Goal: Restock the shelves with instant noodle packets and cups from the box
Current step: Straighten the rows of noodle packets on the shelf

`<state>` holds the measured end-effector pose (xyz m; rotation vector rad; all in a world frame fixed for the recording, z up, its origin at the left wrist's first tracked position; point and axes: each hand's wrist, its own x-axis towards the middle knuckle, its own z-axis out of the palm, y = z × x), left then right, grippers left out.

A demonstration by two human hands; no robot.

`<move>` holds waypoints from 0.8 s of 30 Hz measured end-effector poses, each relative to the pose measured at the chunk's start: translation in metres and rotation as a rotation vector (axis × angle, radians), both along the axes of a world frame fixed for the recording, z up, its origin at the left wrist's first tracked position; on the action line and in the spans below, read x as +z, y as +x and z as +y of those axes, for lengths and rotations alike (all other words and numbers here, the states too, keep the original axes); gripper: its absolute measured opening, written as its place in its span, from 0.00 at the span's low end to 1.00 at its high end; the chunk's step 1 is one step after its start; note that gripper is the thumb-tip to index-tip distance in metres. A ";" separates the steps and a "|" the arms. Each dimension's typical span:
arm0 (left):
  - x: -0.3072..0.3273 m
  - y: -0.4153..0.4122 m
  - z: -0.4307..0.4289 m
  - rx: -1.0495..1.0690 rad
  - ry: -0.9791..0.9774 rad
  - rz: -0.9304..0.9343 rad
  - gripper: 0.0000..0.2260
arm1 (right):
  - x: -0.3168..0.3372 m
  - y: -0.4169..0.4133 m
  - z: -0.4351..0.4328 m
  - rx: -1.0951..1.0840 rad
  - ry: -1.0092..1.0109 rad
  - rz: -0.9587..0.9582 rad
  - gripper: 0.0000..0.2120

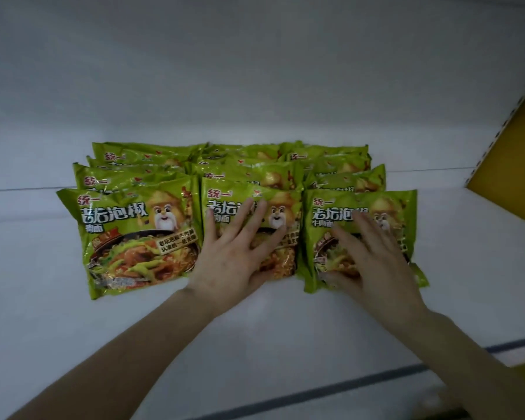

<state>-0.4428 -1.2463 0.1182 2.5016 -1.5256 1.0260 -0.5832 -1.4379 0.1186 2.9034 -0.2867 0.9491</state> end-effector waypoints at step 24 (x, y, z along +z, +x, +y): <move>-0.013 -0.024 -0.091 0.098 -0.047 -0.009 0.27 | 0.025 0.049 -0.062 -0.026 0.886 -0.296 0.46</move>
